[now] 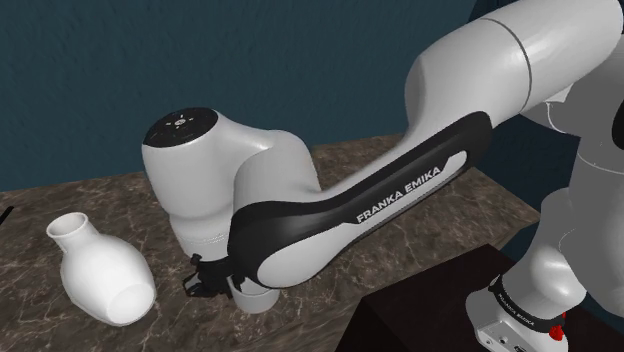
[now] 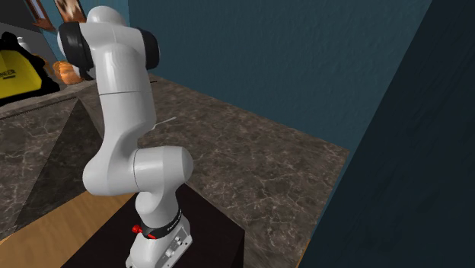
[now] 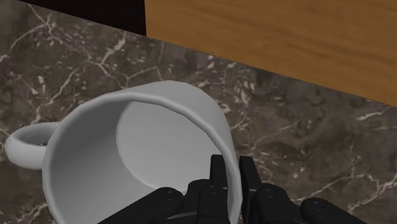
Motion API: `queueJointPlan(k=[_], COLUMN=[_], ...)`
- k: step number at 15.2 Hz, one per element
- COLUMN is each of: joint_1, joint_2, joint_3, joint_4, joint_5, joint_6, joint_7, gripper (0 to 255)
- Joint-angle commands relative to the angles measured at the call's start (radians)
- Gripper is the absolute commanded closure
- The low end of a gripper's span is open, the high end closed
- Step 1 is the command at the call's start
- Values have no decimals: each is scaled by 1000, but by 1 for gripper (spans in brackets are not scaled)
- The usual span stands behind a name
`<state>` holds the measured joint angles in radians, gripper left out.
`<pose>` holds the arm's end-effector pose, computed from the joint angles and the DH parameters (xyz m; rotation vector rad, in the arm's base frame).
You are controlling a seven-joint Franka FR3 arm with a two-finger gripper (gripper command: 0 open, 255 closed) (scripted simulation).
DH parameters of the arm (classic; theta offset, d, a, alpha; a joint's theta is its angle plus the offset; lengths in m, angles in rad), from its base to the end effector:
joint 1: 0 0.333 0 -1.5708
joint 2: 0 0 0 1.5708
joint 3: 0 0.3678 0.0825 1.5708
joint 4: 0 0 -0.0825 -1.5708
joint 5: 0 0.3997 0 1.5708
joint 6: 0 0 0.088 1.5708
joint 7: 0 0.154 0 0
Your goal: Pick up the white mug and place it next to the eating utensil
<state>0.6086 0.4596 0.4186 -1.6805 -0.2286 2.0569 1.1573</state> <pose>0.4018 0.5669 0.3415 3.0986 -0.0835 -0.0029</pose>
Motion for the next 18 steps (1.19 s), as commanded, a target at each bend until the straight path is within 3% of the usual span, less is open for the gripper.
queueJointPlan(k=[1,11,12,18], joint_1=[3,6,6,4], joint_2=[14,31,31,17], joint_3=[-3,-8,-8,-4], joint_4=[-7,-20,-19,-6], joint_5=[-7,-16,-16,-8], joint_6=[21,49,49,22], joint_7=[5,11,11,6], gripper=[255,255,0,0])
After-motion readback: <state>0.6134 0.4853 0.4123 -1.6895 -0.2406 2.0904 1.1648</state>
